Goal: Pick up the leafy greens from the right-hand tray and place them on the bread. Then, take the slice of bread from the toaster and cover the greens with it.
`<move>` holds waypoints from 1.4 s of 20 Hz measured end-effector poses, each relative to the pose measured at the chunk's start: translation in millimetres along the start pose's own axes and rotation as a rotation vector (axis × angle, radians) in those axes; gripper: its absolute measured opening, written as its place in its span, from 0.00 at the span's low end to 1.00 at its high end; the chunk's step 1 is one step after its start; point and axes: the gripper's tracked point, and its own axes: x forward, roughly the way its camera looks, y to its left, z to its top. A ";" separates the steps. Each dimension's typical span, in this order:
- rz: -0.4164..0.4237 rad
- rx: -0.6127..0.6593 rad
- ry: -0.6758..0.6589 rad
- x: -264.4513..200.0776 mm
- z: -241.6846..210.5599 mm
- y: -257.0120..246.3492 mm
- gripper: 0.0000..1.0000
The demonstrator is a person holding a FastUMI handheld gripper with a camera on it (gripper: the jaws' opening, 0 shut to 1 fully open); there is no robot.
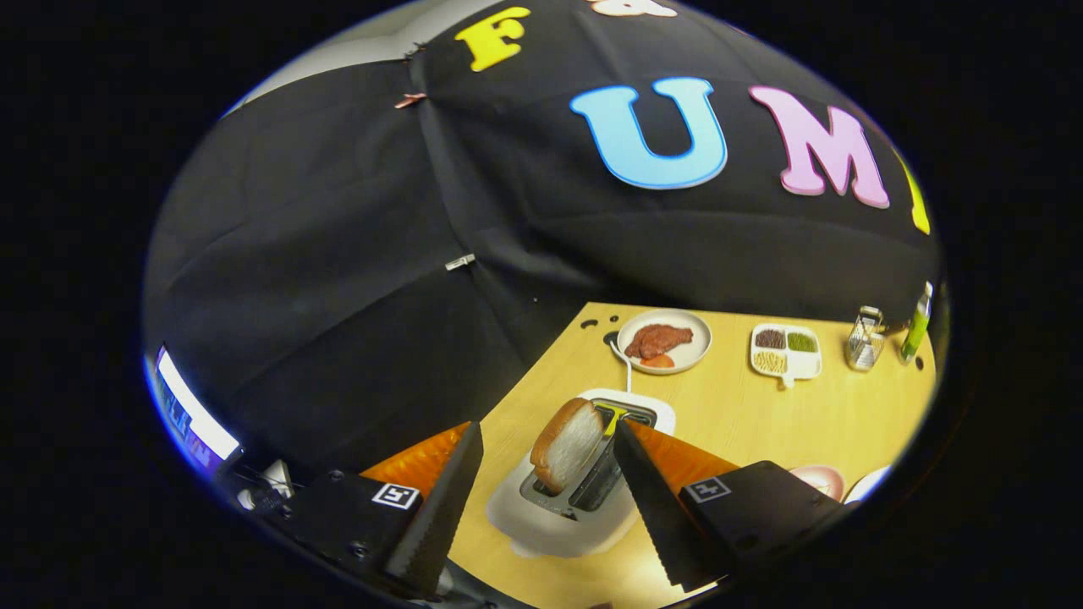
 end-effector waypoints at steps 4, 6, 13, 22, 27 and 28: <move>-0.031 0.142 0.069 40.2 -15.7 -7.1 0.93; -0.056 0.176 0.097 55.8 -25.5 -16.0 0.90; -0.085 0.194 0.180 77.0 -50.9 -33.3 0.42; -0.089 0.184 0.115 50.6 -24.5 -26.2 0.13; -0.046 0.179 0.027 10.8 22.0 -24.5 0.13; -0.040 0.170 0.003 -0.6 32.7 -25.8 0.13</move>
